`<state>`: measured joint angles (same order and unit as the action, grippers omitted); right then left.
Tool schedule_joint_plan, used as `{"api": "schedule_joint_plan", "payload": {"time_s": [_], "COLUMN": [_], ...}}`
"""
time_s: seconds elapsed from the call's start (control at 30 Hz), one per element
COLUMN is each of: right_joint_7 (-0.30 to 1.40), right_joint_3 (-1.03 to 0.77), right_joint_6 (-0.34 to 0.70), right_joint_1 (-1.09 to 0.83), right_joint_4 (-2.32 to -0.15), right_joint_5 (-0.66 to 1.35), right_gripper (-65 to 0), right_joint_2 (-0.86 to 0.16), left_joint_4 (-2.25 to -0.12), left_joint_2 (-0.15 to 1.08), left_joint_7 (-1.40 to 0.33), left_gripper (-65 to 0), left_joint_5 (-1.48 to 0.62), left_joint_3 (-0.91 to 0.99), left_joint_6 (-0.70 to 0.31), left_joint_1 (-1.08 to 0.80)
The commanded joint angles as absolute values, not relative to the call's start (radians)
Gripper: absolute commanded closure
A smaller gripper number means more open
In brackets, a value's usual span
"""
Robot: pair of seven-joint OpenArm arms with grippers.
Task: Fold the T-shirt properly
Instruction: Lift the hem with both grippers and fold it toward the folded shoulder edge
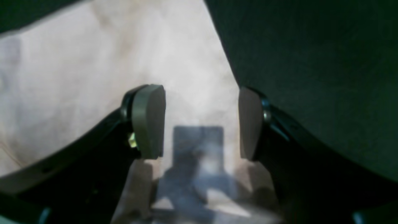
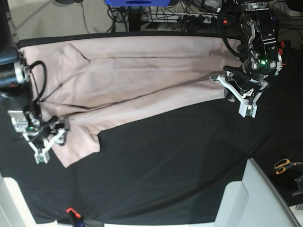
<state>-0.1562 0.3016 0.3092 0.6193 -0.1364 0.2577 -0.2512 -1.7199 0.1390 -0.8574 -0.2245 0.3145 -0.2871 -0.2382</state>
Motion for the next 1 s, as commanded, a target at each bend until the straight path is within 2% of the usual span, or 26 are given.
{"api": "schedule_joint_plan", "payload": {"time_s": [0.0, 0.13, 0.17, 0.2, 0.23, 0.3, 0.33, 0.4, 0.47, 0.7, 0.97], "right_joint_7": [-0.143, -0.143, -0.143, -0.143, -0.143, -0.143, -0.143, -0.143, -0.143, -0.113, 0.071], "right_joint_3": [0.305, 0.305, 0.305, 0.305, 0.305, 0.305, 0.305, 0.303, 0.303, 0.302, 0.243], "right_joint_6": [0.323, 0.323, 0.323, 0.323, 0.323, 0.323, 0.323, 0.323, 0.323, 0.323, 0.321], "right_joint_1": [0.647, 0.644, 0.644, 0.644, 0.644, 0.647, 0.647, 0.648, 0.657, 0.648, 0.541], "right_joint_4": [-0.147, -0.147, -0.147, -0.147, -0.147, -0.148, -0.153, -0.156, -0.156, -0.232, -0.562], "right_joint_5": [0.252, 0.252, 0.252, 0.252, 0.252, 0.252, 0.252, 0.252, 0.252, 0.252, 0.252], "right_gripper": [-36.0, -35.4, -34.5, -30.9, -24.0, -5.1, 0.0, -2.3, 0.0, 0.0, 0.0], "right_joint_2": [-0.252, -0.251, -0.251, -0.251, -0.251, -0.254, -0.255, -0.257, -0.257, -0.262, -0.311], "left_joint_4": [-1.736, -1.736, -1.736, -1.736, -1.736, -1.736, -1.736, -1.736, -1.736, -1.738, -1.735], "left_joint_2": [0.147, 0.147, 0.147, 0.147, 0.147, 0.147, 0.147, 0.147, 0.147, 0.166, 0.199], "left_joint_7": [-0.843, -0.843, -0.843, -0.843, -0.843, -0.843, -0.843, -0.843, -0.843, -0.845, -0.849], "left_gripper": [0.0, 0.0, 0.0, 0.0, 0.0, 0.0, 0.0, 0.0, 0.0, 0.0, 0.0], "left_joint_5": [-0.232, -0.229, -0.228, -0.228, -0.228, -0.228, -0.228, -0.228, -0.228, -0.226, -0.226], "left_joint_3": [0.318, 0.318, 0.318, 0.320, 0.320, 0.320, 0.320, 0.318, 0.317, 0.314, 0.311], "left_joint_6": [-0.286, -0.286, -0.286, -0.286, -0.286, -0.286, -0.286, -0.286, -0.286, -0.286, -0.286], "left_joint_1": [-0.232, -0.234, -0.234, -0.234, -0.232, -0.228, -0.226, -0.223, -0.222, -0.176, -0.120]}}
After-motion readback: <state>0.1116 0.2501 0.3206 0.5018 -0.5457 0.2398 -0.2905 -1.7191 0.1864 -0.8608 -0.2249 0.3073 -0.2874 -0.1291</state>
